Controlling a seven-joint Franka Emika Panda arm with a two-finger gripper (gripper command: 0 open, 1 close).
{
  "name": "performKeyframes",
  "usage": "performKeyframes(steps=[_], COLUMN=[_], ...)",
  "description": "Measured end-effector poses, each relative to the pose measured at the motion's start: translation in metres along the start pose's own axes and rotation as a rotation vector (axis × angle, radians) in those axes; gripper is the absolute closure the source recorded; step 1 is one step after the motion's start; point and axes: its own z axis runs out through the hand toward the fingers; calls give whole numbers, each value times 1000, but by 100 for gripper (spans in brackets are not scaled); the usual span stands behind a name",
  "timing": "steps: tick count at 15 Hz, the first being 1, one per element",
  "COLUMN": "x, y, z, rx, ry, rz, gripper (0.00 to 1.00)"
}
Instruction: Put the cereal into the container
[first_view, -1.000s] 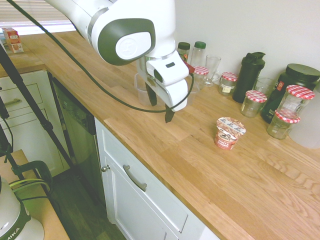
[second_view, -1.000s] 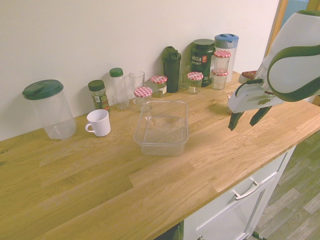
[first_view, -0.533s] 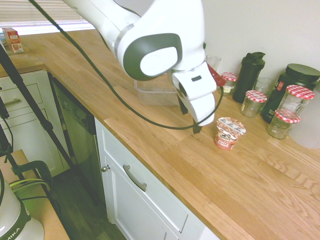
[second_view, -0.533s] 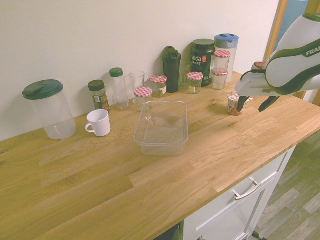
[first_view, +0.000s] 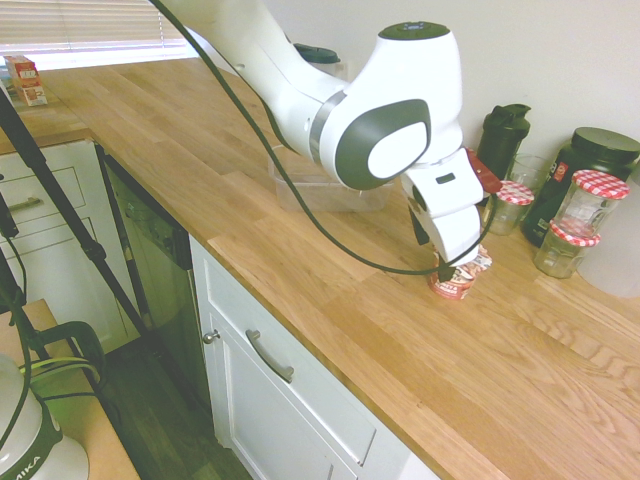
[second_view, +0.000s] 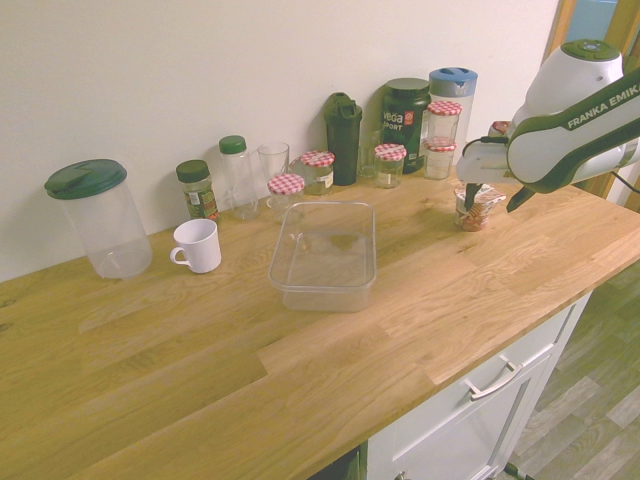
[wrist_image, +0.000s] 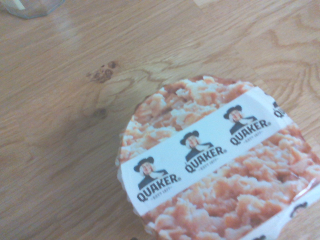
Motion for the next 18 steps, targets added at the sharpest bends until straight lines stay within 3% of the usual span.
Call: performKeyframes(steps=[18], x=[21], y=[-53], z=[57], rx=[-5], ry=[68], rz=[-11], gripper=[0])
